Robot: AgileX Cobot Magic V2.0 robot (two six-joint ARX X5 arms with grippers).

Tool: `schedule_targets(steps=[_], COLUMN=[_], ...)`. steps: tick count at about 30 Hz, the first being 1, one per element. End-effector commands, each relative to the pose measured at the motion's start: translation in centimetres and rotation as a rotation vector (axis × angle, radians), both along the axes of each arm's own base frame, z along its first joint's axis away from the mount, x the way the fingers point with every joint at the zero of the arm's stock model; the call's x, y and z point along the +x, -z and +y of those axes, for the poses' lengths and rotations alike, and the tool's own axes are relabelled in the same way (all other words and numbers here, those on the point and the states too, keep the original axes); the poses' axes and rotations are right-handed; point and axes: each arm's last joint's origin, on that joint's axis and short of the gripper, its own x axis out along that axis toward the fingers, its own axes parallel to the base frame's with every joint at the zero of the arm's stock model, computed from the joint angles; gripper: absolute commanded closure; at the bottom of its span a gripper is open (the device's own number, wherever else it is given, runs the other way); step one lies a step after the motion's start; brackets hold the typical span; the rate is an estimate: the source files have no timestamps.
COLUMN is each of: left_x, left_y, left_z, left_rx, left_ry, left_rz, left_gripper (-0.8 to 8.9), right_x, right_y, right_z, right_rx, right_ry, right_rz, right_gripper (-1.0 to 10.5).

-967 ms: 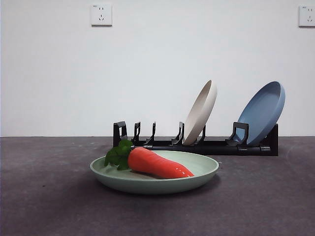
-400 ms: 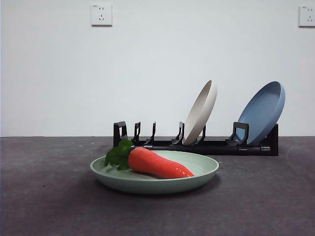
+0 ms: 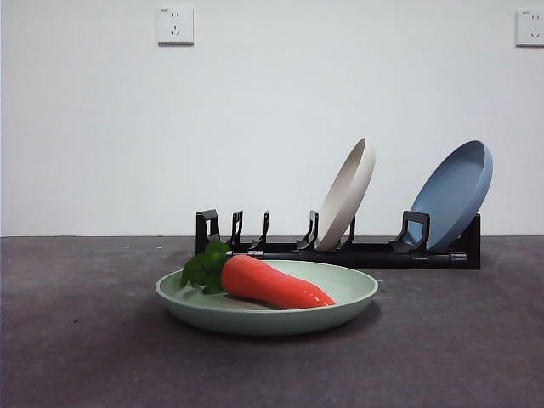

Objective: Take the green plate from the plate rack,put the plate on the table,take the carrot from the table,put the carrot in the plate

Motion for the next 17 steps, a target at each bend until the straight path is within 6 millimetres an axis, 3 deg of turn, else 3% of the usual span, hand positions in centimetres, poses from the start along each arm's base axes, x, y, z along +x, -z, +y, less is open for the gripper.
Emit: schedule_targets(steps=[1,12,17], left_x=[0.0,0.1,2.1], left_y=[0.1,0.0,-0.6], left_z=[-0.1,0.0,0.5], left_rx=[-0.003,0.0,0.012], left_ry=[-0.002,-0.013,-0.076], left_rz=[-0.001,-0.02,-0.138], left_gripper=[8.17,8.17,8.17], right_x=[0.0,0.0,0.0], right_y=[0.1,0.1,0.1], right_z=[0.0,0.0,0.0], right_rx=[0.002,0.002,0.003], right_ry=[0.004,0.004,0.004], right_rz=[0.001,0.001,0.001], right_gripper=[9.5,9.5,9.5])
